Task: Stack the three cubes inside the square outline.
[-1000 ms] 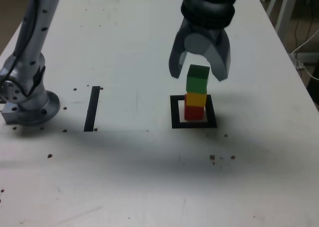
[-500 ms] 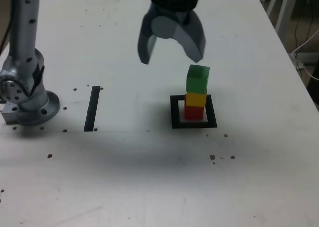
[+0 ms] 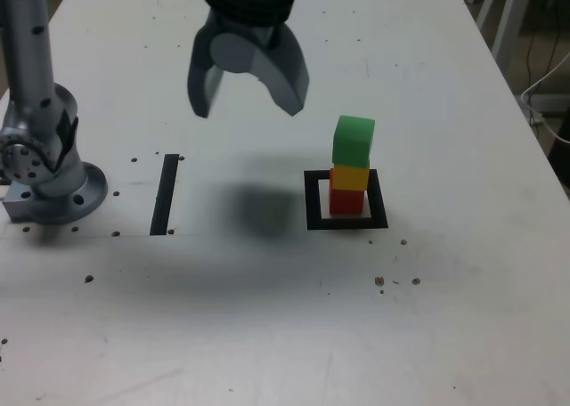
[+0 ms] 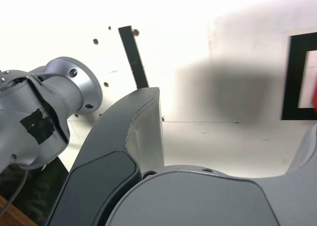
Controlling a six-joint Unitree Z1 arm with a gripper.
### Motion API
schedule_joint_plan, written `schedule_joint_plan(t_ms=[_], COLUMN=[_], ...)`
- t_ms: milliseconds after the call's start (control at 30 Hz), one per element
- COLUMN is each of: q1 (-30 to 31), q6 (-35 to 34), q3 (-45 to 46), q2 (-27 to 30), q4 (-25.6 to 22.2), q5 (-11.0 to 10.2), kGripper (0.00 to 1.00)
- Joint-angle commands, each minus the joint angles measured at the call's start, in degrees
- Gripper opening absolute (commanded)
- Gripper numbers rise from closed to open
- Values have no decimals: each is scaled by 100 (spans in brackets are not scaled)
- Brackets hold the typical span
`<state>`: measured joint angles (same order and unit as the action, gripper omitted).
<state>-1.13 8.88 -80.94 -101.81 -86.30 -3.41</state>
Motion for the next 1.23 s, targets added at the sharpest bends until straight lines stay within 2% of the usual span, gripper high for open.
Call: schedule_joint_plan(t_ms=[0, 467, 833, 1200], q1=[-40, -89, -89, -176], q6=[-9, -23, -151, -193], q3=[247, 1796, 2677, 3124], q2=[155, 563, 843, 933], q4=[104, 997, 1573, 1859], q5=[39, 280, 250, 278], kGripper=[99, 99, 99, 99])
